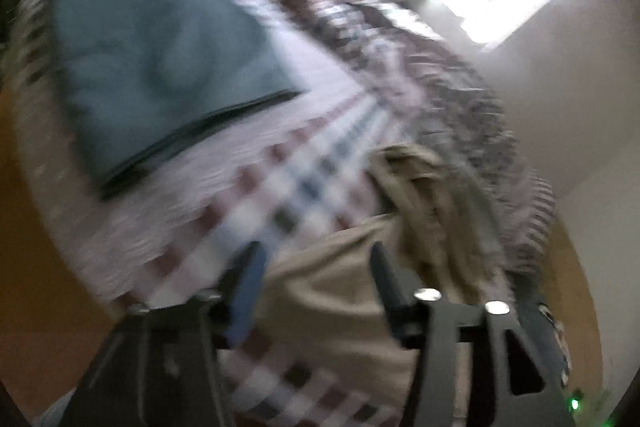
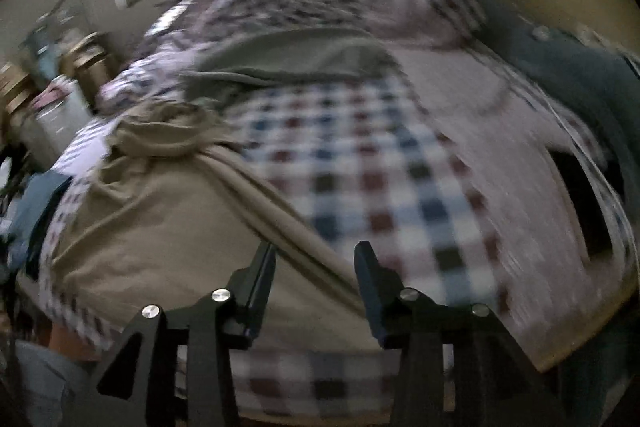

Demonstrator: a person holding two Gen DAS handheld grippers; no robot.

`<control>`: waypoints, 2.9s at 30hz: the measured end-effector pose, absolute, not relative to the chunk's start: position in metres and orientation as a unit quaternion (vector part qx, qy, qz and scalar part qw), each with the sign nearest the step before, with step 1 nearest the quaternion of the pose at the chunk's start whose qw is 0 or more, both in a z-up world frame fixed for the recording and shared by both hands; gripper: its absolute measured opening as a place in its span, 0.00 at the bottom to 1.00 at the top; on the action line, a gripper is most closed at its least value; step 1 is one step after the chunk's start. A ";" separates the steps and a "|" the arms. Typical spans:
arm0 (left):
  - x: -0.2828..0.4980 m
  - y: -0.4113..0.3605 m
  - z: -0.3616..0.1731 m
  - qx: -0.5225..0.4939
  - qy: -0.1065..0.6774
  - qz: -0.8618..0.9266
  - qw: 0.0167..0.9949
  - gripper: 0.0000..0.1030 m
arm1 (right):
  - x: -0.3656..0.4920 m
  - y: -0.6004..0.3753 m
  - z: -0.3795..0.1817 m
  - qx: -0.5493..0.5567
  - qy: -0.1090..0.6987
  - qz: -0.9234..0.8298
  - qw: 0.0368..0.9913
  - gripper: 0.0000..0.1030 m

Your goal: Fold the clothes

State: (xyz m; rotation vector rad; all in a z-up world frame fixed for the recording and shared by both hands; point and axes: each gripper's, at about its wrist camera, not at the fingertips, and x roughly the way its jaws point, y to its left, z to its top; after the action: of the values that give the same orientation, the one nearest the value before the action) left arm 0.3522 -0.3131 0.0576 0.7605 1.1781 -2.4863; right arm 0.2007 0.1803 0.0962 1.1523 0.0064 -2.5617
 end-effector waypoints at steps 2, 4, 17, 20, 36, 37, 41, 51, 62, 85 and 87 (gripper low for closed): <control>0.336 -0.304 0.067 0.248 0.403 -0.874 0.109 0.72 | 0.198 0.162 0.102 0.390 0.021 -0.899 0.197 0.44; 0.313 -0.296 0.072 0.242 0.399 -0.881 0.081 0.73 | 0.192 0.138 0.103 0.386 0.045 -0.892 0.232 0.44; 0.175 -0.287 0.052 0.286 0.379 -0.879 0.040 0.73 | 0.128 -0.010 0.122 0.340 0.130 -0.860 0.358 0.49; 0.171 -0.299 0.041 0.304 0.400 -0.862 0.062 0.72 | 0.107 -0.053 0.125 0.339 0.143 -0.841 0.396 0.49; 0.140 -0.325 0.004 0.372 0.453 -0.809 0.046 0.03 | 0.039 -0.184 0.078 0.381 0.248 -0.786 0.420 0.42; 0.139 -0.327 0.006 0.366 0.455 -0.810 0.047 0.02 | 0.038 -0.186 0.075 0.381 0.253 -0.785 0.417 0.31; 0.141 -0.333 0.021 0.334 0.454 -0.824 0.055 0.00 | 0.042 -0.174 0.080 0.365 0.260 -0.797 0.404 0.09; 0.152 -0.365 0.042 0.265 0.464 -0.840 0.092 0.00 | 0.027 -0.067 0.135 0.323 0.163 -0.867 0.343 0.08; 0.151 -0.368 0.049 0.239 0.463 -0.846 0.114 0.00 | -0.013 0.047 0.168 0.297 0.058 -0.925 0.231 0.08; 0.160 -0.388 0.119 0.111 0.407 -0.891 0.166 0.00 | -0.027 0.170 0.206 0.261 0.040 -0.952 0.155 0.07; 0.167 -0.395 0.118 0.103 0.412 -0.887 0.182 0.00 | -0.028 0.179 0.202 0.266 0.037 -0.952 0.149 0.07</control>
State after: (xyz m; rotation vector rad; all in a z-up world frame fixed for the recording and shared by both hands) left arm 0.1665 -0.3954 0.1177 0.2912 1.1618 -2.5030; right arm -0.0277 0.1793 0.2024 0.7648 0.1061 -2.7364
